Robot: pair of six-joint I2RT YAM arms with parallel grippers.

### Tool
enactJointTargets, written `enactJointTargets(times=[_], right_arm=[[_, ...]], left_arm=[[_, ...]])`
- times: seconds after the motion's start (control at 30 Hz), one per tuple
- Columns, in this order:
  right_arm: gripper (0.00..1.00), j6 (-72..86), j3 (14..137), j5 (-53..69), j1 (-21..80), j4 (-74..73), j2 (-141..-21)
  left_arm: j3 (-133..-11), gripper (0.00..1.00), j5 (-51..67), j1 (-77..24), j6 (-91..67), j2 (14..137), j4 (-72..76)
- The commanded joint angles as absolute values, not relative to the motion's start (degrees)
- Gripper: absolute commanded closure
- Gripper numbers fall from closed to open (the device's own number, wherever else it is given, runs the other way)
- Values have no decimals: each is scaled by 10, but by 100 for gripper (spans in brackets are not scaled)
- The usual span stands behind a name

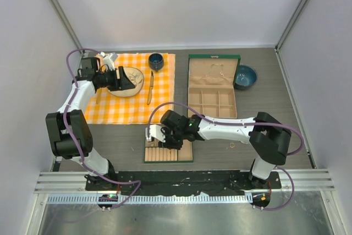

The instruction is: Organize the mixed jewelry

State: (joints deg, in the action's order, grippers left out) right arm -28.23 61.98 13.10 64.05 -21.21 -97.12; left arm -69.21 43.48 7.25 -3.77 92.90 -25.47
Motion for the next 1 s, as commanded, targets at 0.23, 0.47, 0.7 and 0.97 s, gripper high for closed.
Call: enactJointTargets(times=[0.23,0.47,0.7,0.97], right_arm=[[63,-272,610,125,655,-185,-973],[63,-272,605,121,665,-185,-970],[63,-272,590,113,673,-184,-966],[63,-272,586,101,677,-181,-959]], left_arm=[[-692,37,435,76,-23,916,-237],[-691,37,437,76,-23,916,-236],[-690,38,436,76,-21,914,-240],[-688,38,436,76,-24,915,-238]])
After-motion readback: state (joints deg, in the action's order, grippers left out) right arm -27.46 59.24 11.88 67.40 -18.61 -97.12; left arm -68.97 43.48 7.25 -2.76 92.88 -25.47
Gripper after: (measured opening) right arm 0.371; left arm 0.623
